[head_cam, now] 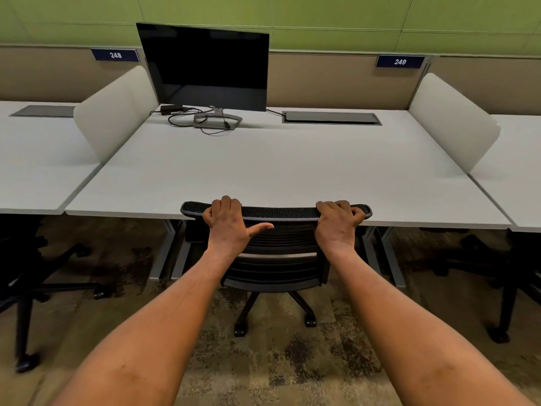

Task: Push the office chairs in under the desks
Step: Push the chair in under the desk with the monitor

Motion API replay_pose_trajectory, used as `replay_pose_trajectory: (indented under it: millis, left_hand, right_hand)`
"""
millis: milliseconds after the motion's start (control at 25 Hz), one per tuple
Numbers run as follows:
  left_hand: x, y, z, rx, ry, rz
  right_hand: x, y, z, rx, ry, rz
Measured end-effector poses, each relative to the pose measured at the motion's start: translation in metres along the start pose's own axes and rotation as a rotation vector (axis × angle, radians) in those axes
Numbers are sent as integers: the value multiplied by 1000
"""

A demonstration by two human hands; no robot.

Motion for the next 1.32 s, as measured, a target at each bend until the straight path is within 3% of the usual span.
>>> replay_pose_trajectory:
  millis: [360,760,1000,1160,1320]
  left_hand:
    - [-10,-10,-5,-31,-16,26]
    - [-24,24,-5,-30,-75,-285]
    - [-9,103,-19,32,32,-196]
    - [1,161,-53,142,49,-208]
    - [32,236,-114,274,88,-170]
  right_hand:
    - [-5,-1,0,28,-77,174]
    - [-11,0,-5,7,55,-74]
    - [-26,40,-25,19,40,-92]
    - [-35,105,-74,71,-48,-117]
    - [-44,171,-137,173,-66,-254]
Point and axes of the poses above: each hand's wrist, its own y-axis away from the middle knuckle, its own x-axis out of the back of the hand, z = x × y, the point moved 9 cm from there along -y, towards the middle knuckle, and after that the axes turned 5 degrees about -y, right-handed, at the moved point
